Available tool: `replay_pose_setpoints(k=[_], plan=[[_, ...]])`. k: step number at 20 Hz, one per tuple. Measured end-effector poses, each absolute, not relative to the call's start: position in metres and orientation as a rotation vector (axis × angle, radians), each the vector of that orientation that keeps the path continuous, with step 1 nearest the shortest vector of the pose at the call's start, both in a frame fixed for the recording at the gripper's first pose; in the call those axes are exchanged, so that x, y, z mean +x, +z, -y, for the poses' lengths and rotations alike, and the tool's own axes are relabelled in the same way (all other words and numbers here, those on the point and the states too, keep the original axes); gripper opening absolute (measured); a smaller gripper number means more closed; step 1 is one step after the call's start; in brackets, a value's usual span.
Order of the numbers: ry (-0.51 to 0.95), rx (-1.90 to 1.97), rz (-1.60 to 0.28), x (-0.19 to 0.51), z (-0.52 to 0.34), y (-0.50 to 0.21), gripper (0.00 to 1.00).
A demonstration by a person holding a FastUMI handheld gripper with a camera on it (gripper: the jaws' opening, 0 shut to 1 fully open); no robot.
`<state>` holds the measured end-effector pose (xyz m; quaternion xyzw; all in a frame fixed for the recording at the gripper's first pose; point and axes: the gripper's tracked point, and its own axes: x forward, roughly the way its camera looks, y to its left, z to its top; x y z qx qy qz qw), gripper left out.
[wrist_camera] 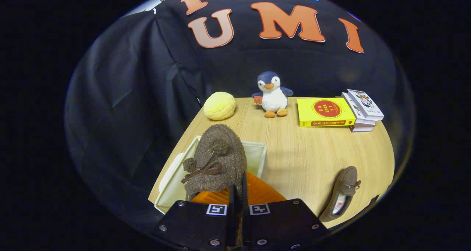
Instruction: Open the storage box then place both shoes into the box .Put the left shoe in first, then the right shoe, with the right side of both shoes facing outward in a uniform manner.
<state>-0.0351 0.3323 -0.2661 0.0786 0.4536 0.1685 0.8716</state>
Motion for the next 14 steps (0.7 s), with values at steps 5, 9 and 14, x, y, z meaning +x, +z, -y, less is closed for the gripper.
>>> replay_pose_setpoints(k=[5, 9, 14], plan=[[0.32, 0.146, -1.073, -0.043, -0.38, -0.309, 0.08], [0.263, 0.132, -1.167, -0.044, -0.396, -0.342, 0.08], [0.212, 0.166, -1.292, -0.054, -0.418, -0.378, 0.08]])
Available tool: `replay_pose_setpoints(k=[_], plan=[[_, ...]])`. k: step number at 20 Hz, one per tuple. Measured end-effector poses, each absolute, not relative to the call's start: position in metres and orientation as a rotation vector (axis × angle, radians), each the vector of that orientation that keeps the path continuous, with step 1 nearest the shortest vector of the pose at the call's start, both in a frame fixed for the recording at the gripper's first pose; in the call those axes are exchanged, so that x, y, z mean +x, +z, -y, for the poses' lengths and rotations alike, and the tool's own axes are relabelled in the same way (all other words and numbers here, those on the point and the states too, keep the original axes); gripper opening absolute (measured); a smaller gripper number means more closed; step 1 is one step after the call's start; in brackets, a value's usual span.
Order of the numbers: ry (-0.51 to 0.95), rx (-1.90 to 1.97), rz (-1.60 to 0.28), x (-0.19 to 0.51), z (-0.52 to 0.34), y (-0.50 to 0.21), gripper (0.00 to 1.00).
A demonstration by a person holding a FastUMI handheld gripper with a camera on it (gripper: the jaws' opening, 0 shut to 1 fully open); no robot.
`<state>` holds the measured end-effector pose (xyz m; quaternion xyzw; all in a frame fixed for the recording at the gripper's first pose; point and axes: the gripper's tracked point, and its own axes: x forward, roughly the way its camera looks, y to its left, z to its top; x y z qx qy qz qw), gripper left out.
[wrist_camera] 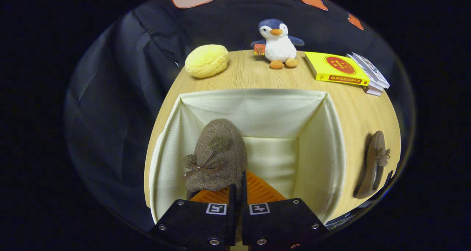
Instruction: Open the storage box then place both shoes into the box .Put the left shoe in first, then the right shoe, with the right side of both shoes facing outward in a uniform manner.
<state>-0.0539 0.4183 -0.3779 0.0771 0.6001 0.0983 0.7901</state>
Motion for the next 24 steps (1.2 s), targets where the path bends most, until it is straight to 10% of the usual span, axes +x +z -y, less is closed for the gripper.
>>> replay_pose_setpoints(k=[11, 24], plan=[[0.362, 0.224, -1.439, -0.082, -0.427, -0.377, 0.19], [0.488, 0.277, -0.979, -0.025, -0.313, -0.267, 0.89]])
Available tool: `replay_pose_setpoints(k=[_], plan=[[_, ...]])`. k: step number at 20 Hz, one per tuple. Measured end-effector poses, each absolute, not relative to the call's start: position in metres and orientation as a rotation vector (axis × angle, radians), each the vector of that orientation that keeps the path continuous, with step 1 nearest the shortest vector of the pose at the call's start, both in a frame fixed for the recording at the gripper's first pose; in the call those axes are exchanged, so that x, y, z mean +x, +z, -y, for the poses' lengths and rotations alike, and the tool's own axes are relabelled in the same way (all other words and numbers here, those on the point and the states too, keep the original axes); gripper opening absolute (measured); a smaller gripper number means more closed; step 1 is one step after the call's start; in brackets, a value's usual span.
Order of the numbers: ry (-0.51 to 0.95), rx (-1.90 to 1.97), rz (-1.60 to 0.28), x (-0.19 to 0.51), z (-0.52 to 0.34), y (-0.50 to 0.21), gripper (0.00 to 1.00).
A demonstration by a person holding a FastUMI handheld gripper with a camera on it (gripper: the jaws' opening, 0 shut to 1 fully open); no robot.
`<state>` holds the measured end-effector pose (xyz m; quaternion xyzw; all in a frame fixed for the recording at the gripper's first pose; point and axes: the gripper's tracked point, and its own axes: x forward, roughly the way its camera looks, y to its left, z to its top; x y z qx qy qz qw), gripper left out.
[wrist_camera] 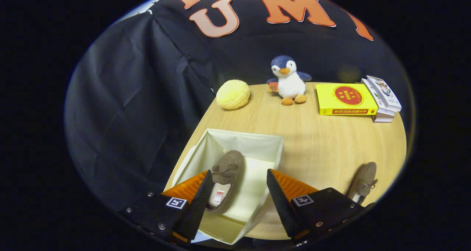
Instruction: Open the storage box then place both shoes into the box .Put the left shoe in first, then the right shoe, with the right side of both shoes facing outward in a uniform manner.
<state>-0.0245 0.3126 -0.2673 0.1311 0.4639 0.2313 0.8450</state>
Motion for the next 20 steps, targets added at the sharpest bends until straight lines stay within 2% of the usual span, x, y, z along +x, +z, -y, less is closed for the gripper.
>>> replay_pose_setpoints(k=[5, 14, 20], plan=[[0.385, 0.227, -0.97, -0.039, -0.226, -0.287, 0.98], [0.187, 0.161, -1.076, -0.088, -0.093, -0.357, 0.97], [0.125, 0.098, -1.111, -0.101, -0.037, -0.403, 0.94]])
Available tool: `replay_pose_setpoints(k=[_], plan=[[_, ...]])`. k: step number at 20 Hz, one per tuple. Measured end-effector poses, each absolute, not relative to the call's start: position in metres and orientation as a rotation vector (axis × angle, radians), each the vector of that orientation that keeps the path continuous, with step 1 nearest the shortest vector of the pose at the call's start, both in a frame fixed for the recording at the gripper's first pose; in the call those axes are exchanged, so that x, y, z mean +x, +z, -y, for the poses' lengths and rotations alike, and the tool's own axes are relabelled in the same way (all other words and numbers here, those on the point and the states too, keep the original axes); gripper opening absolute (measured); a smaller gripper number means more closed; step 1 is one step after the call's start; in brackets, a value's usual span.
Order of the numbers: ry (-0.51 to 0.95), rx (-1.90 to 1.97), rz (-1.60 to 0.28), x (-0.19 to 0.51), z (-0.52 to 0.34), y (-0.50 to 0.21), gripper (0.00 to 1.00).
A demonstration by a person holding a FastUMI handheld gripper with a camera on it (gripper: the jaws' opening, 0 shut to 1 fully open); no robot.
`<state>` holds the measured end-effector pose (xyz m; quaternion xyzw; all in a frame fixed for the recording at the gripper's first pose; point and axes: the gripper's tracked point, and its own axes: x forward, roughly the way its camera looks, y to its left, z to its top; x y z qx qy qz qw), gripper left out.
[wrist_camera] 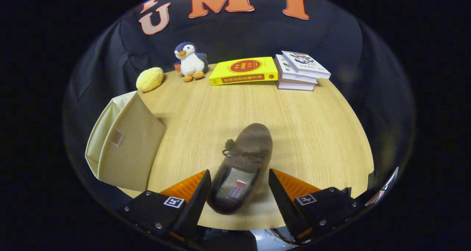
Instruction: Open the storage box then place both shoes into the box .Put the left shoe in first, then the right shoe, with the right side of both shoes facing outward in a uniform manner.
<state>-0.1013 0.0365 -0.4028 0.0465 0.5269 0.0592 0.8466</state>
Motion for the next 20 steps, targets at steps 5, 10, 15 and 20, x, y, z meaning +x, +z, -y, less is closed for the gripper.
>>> replay_pose_setpoints(k=[5, 10, 15, 20], plan=[[0.109, 0.114, -1.16, -0.107, -0.019, -0.446, 0.89], [0.059, 0.075, -1.146, -0.088, -0.01, -0.471, 0.75], [0.016, 0.159, -1.135, -0.083, -0.021, -0.48, 0.41], [-0.065, 0.185, -1.136, -0.082, -0.007, -0.48, 0.12]])
